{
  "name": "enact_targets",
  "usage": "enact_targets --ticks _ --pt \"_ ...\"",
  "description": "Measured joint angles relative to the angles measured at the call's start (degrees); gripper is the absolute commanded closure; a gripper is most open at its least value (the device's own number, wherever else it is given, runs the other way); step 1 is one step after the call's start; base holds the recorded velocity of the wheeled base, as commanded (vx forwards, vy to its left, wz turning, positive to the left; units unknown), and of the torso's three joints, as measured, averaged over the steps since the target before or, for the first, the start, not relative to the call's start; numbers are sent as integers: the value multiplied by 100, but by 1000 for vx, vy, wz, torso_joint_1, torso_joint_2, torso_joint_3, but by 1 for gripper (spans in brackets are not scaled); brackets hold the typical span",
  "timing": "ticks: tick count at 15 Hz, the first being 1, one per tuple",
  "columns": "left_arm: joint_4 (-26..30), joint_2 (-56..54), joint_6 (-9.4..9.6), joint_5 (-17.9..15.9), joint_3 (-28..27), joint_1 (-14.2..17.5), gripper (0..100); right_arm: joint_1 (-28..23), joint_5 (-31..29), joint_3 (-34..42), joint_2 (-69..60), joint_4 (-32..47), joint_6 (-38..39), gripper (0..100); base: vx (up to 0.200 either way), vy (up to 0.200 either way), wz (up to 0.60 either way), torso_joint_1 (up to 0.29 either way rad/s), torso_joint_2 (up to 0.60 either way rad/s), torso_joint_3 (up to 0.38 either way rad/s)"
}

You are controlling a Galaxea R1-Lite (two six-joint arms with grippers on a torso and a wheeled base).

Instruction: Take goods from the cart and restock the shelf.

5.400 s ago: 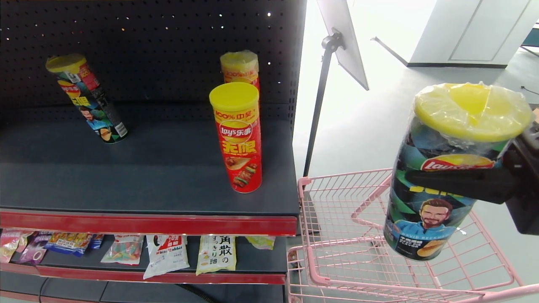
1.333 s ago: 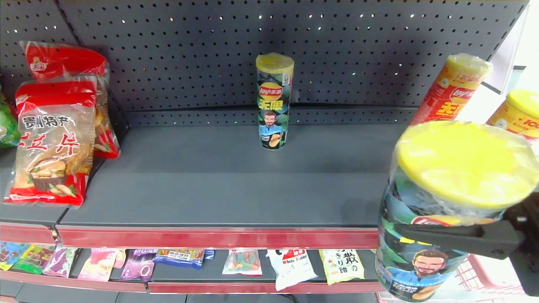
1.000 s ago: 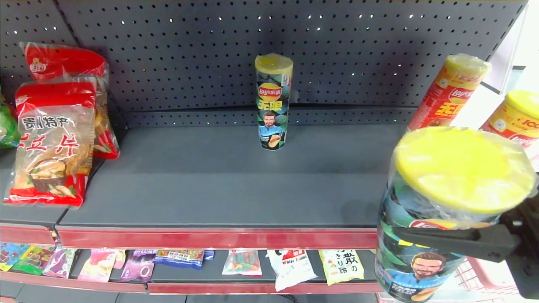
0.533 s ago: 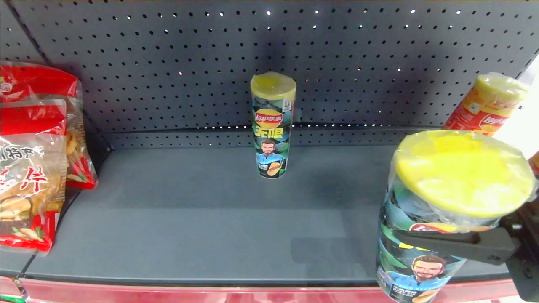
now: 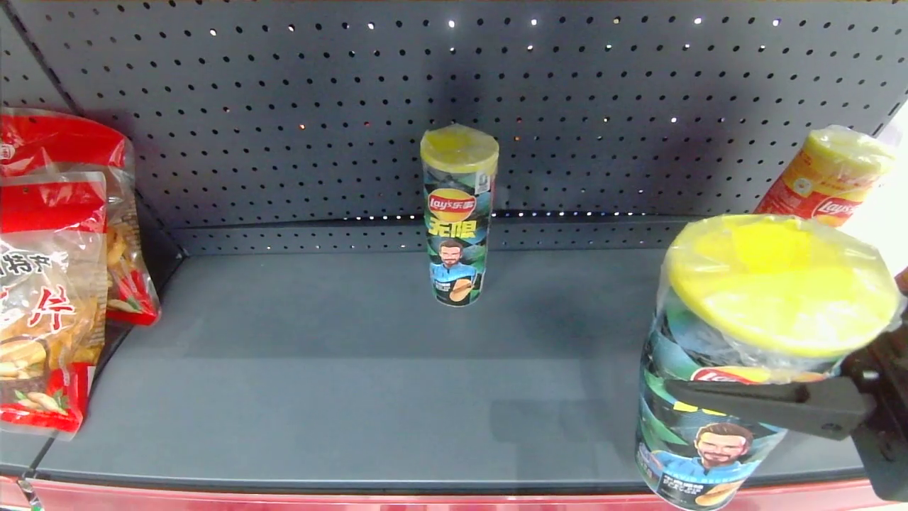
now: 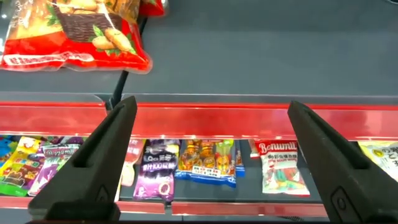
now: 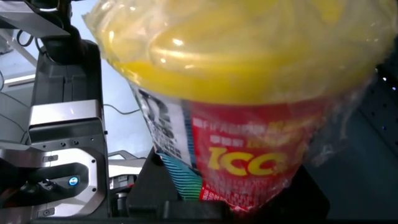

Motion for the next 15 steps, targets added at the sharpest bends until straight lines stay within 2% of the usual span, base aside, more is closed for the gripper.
enact_targets --ticks 3,4,5,7,8,10,13,15 --pt "-118 5 161 -135 -44 -2 0 -46 0 -30 0 2 0 100 0 0 0 0 0 0" --pt "-313 46 200 -183 -229 -28 0 -71 2 -44 2 -2 4 100 0 0 0 0 0 0" --pt "-541 200 137 -193 -562 -126 0 -79 4 -56 13 0 4 100 0 0 0 0 0 0" --pt "-831 839 108 -196 -1502 -592 0 -90 4 -78 22 -9 2 100 0 0 0 0 0 0" --pt "-944 1314 191 -205 -1968 -853 0 -94 2 -78 13 -9 0 100 0 0 0 0 0 0" --pt "-1247 2287 405 -306 -2533 -1257 0 -105 4 -78 -11 -9 6 100 0 0 0 0 0 0" --pt "-1885 3751 869 -1007 -2886 -1626 0 -154 2 -160 -20 -15 71 100 0 0 0 0 0 0" --pt "-2347 4641 1045 -1315 -2927 -1734 0 -243 -2 -299 57 -15 110 100 0 0 0 0 0 0"
